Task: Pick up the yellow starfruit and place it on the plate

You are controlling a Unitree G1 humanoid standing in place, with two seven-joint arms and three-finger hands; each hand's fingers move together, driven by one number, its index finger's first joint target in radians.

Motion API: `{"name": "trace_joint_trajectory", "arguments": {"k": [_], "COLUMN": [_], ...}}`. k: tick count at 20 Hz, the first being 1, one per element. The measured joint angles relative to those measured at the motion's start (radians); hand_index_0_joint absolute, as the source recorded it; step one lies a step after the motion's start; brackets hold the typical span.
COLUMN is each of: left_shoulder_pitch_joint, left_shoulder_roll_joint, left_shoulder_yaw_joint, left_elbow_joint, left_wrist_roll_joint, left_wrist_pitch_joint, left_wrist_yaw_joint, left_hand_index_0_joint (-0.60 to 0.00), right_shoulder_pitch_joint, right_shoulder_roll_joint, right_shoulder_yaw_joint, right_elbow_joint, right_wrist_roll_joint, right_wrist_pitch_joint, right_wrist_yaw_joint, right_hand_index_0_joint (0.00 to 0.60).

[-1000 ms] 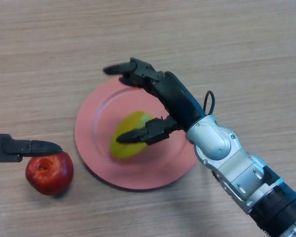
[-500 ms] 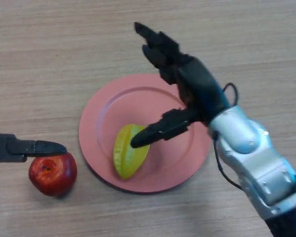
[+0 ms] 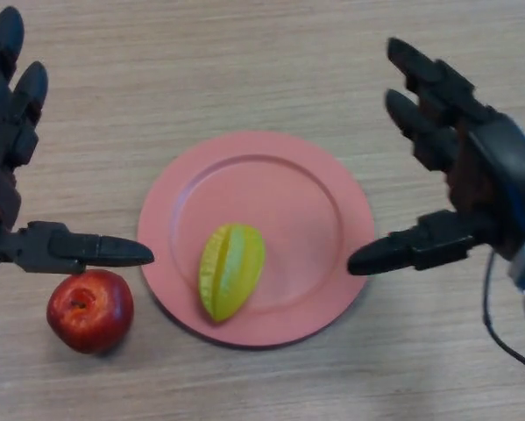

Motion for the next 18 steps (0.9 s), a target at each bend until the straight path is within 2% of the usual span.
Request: {"name": "trace_joint_trajectory", "arguments": {"k": [3,5,7,9,13,18], "left_shoulder_pitch_joint": [-0.022,-0.044,-0.044,-0.03,-0.037,-0.037], "left_shoulder_roll_joint": [0.0,0.001,0.0,-0.013,-0.019,-0.02], "left_shoulder_yaw_joint": [-0.021,-0.021,-0.031,-0.061,-0.072,-0.094], "left_elbow_joint": [-0.012,-0.012,-0.012,-0.005,0.021,0.018], "left_wrist_roll_joint": [0.0,0.002,0.038,0.087,0.082,0.157], "left_wrist_pitch_joint": [0.054,0.054,0.044,-0.024,-0.025,-0.017], "left_wrist_yaw_joint": [0.0,0.001,0.026,0.024,0.017,0.02], "left_hand_index_0_joint": [0.0,0.0,0.0,0.0,0.0,0.0], "right_shoulder_pitch_joint": [0.004,0.005,0.019,0.028,0.063,0.062], "right_shoulder_roll_joint": [-0.022,-0.022,-0.021,-0.021,-0.02,-0.02], "right_shoulder_yaw_joint": [-0.016,-0.017,-0.012,-0.012,-0.013,-0.014], "right_elbow_joint": [-0.076,-0.085,-0.095,-0.095,-0.095,-0.114], "right_wrist_roll_joint": [0.001,0.001,0.001,0.0,0.0,0.001], "right_wrist_pitch_joint": [0.049,0.048,0.048,0.044,0.026,0.026], "right_wrist_yaw_joint": [-0.035,-0.056,-0.056,-0.056,-0.049,-0.043], "right_hand_index_0_joint": [0.0,0.0,0.0,0.0,0.0,0.0]}}
